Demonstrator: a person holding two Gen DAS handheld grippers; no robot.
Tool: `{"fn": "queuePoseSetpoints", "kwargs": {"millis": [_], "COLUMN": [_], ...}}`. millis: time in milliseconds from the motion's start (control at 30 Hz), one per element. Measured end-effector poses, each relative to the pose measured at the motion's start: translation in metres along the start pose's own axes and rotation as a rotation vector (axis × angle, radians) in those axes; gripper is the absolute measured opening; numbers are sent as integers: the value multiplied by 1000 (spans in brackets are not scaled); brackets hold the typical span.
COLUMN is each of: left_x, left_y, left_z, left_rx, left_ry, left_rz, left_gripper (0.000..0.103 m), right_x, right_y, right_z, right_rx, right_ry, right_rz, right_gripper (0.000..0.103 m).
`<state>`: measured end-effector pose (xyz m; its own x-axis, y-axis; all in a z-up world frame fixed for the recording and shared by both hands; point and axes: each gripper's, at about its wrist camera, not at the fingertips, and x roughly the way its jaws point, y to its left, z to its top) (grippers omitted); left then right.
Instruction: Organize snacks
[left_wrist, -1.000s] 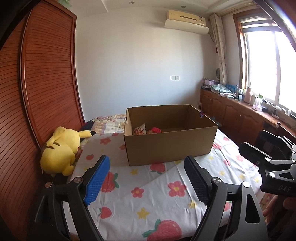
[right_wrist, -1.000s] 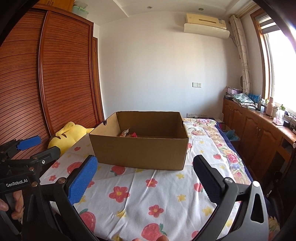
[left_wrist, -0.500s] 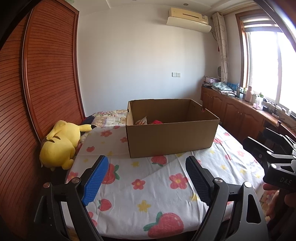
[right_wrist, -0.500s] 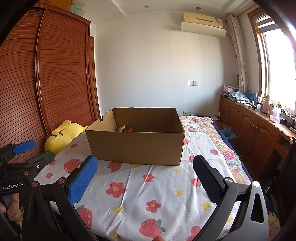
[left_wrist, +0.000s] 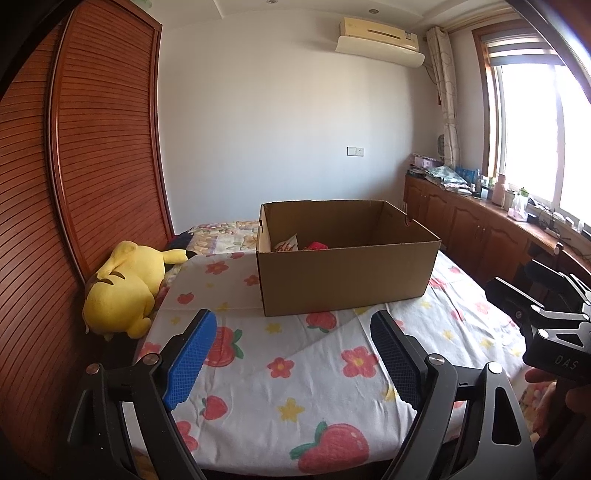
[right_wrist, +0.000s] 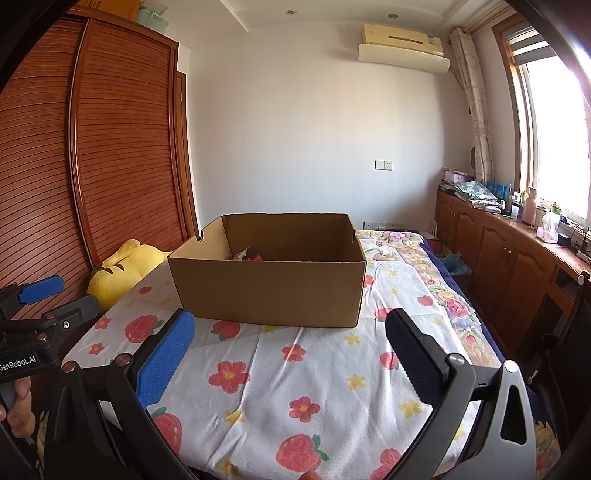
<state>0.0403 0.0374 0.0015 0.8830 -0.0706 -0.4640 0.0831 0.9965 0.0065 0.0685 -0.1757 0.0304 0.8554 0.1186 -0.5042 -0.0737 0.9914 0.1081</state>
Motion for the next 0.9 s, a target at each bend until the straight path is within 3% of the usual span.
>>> {"fn": "queuePoseSetpoints", "kwargs": {"millis": [900], "left_x": [0], "left_y": [3], "left_z": [0], "left_rx": [-4], "left_ry": [1], "left_rz": [-5], "left_gripper": [87], "right_x": [-1], "right_y": [1], "right_z": [0], "right_rx": [-1], "right_ry": [-2], "right_rz": [1], "right_gripper": [103]}}
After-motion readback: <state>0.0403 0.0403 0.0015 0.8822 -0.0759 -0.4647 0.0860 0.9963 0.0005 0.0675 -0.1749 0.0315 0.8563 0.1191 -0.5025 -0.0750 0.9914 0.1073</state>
